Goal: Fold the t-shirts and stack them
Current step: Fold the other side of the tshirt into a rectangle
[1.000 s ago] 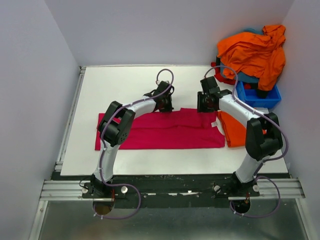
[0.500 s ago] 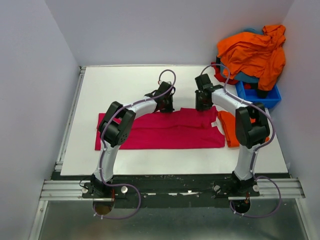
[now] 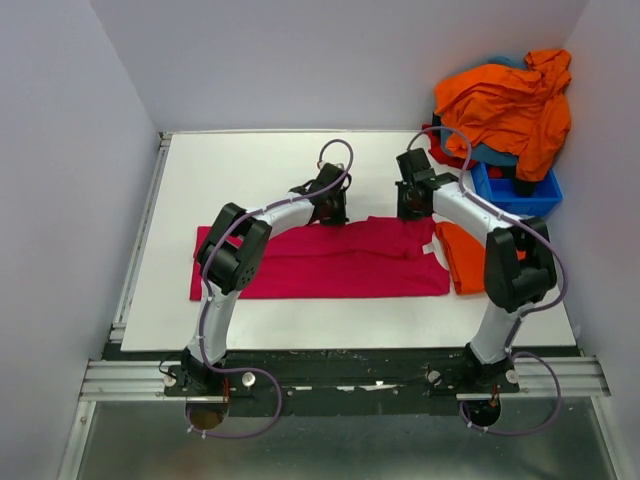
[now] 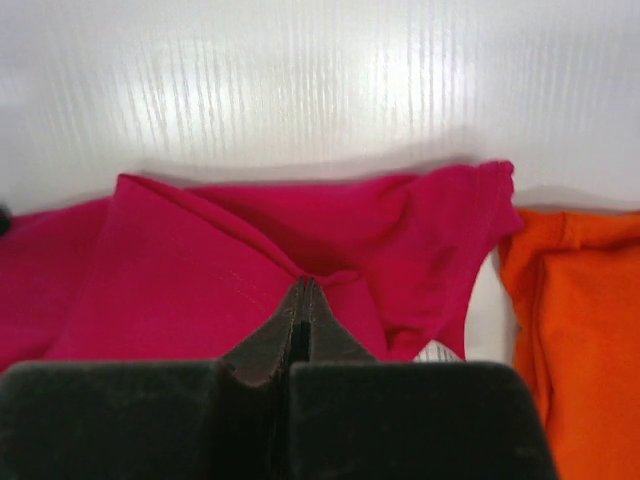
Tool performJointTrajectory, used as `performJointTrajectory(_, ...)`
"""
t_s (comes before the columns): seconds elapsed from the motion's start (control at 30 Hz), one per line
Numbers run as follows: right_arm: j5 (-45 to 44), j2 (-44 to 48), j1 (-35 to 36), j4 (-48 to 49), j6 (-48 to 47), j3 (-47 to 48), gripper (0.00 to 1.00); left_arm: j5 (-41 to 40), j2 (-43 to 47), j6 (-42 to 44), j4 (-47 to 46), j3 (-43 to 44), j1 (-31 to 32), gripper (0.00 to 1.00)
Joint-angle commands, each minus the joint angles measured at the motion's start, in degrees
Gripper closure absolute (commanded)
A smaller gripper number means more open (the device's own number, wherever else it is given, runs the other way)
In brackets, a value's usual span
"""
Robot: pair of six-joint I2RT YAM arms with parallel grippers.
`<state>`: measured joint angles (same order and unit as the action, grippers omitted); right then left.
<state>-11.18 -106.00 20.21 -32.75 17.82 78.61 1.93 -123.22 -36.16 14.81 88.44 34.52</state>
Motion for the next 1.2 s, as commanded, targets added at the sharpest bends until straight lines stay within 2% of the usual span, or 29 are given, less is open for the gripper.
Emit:
performJointTrajectory(0.0, 1.76, 6.49, 1.15, -0.12, -0.42, -4.94, 0.98, -1.49, 1.4, 1.27, 2.24, 1.38, 0.37, 1.0)
performJointTrajectory(0.1, 5.45, 10.44, 2.29, 0.67, 0.45, -10.03, 0.98, -1.49, 1.31, 1.53, 2.68, 1.91, 0.37, 1.0)
performJointTrajectory(0.3, 18.19, 19.14, 4.31, 1.73, 3.79, -20.59, 0.97, -2.9, 1.66, 2.32, 3.47, 2.26, 0.37, 1.0)
performJointTrajectory(0.33, 19.86, 20.73, 4.49, 1.73, 4.67, -22.43, 0.92, -3.08, 1.58, 2.41, 3.65, 2.35, 0.37, 1.0)
performJointTrajectory(0.37, 21.71, 21.87, 4.49, 1.55, 5.28, -24.1, 0.8, -3.16, 1.66, 2.5, 3.74, 2.61, 0.37, 1.0)
performJointTrajectory(0.4, 23.64, 23.36, 4.58, 1.46, 5.81, -25.6, 0.61, -2.99, 1.67, 2.5, 3.91, 2.7, 0.37, 1.0)
performJointTrajectory(0.43, 26.1, 24.68, 4.58, 1.64, 6.25, -27.61, 0.46, -2.9, 1.58, 2.59, 3.83, 2.79, 0.37, 1.0)
performJointTrajectory(0.5, 28.22, 28.63, 4.67, 1.73, 6.43, -29.65, 0.35, -2.99, 1.67, 2.68, 4.09, 3.14, 0.37, 1.0)
performJointTrajectory(0.6, 22.19, 33.56, 4.49, 0.32, 7.14, -28.61, 0.28, -3.16, 2.37, 3.11, 4.26, 3.66, 0.37, 1.0)
performJointTrajectory(0.73, 16.11, 34.19, 2.83, 1.19, 7.31, -25.0, 0.33, -3.87, 3.86, 3.82, 5.4, 4.98, 0.37, 1.0)
performJointTrajectory(0.87, 18.64, 30.77, 0.1, 9.7, 9.24, -25.43, 0.35, -4.04, 6.23, 4.26, 5.67, 4.98, 0.81, 1.0)
performJointTrajectory(0.97, 20.93, 29.01, -1.39, 18.75, 12.22, -28.23, 0.51, -4.4, 6.94, 4.43, 5.67, 5.07, 0.98, 1.0)
performJointTrajectory(1.03, 22.77, 27.52, -2.45, 24.9, 14.77, -30.08, 0.67, -2.47, 6.77, 4.26, 5.15, 5.07, 1.07, 1.0)
performJointTrajectory(1.1, 24.44, 24.89, -3.42, 28.34, 16.36, -30.18, 0.88, 1.12, 6.24, 3.65, 4.27, 5.25, 1.6, 1.0)
performJointTrajectory(1.17, 25.32, 21.73, -3.86, 29.5, 16.54, -28.7, 0.99, 3.59, 5.54, 2.77, 3.21, 5.16, 2.47, 1.0)
